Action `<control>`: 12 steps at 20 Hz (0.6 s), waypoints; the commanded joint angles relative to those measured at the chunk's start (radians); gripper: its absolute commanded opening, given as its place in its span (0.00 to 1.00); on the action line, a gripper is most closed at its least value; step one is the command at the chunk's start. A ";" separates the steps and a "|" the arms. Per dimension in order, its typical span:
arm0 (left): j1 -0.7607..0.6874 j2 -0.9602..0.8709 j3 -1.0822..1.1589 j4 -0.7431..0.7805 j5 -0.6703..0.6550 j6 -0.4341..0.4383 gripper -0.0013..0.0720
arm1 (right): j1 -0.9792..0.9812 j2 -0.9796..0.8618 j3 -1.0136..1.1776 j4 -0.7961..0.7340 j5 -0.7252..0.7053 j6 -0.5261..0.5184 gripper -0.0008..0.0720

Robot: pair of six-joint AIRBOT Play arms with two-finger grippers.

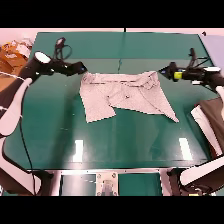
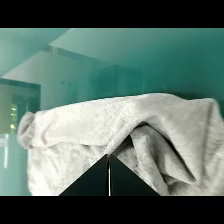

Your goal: Fold the shirts.

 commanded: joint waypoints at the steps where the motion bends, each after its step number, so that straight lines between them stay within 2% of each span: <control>1: 0.110 -0.013 0.085 -0.006 -0.291 -0.038 0.89 | -0.144 0.026 0.045 -0.020 0.193 0.051 0.02; 3: 0.173 -0.013 0.078 0.021 -0.408 -0.083 0.89 | -0.205 0.088 0.000 -0.102 0.221 0.063 0.02; 5: 0.190 -0.013 0.040 0.109 -0.442 -0.116 0.89 | -0.246 0.163 -0.084 -0.182 0.215 0.066 0.02; 7: 0.179 -0.014 -0.034 0.120 -0.391 -0.115 0.89 | -0.276 0.241 -0.187 -0.232 0.199 0.067 0.02; 9: 0.153 -0.014 -0.120 0.114 -0.265 -0.115 0.89 | -0.302 0.306 -0.278 -0.259 0.184 0.070 0.02; 12: 0.109 -0.051 -0.177 0.037 -0.168 -0.085 0.89 | -0.337 0.370 -0.379 -0.271 0.182 0.070 0.02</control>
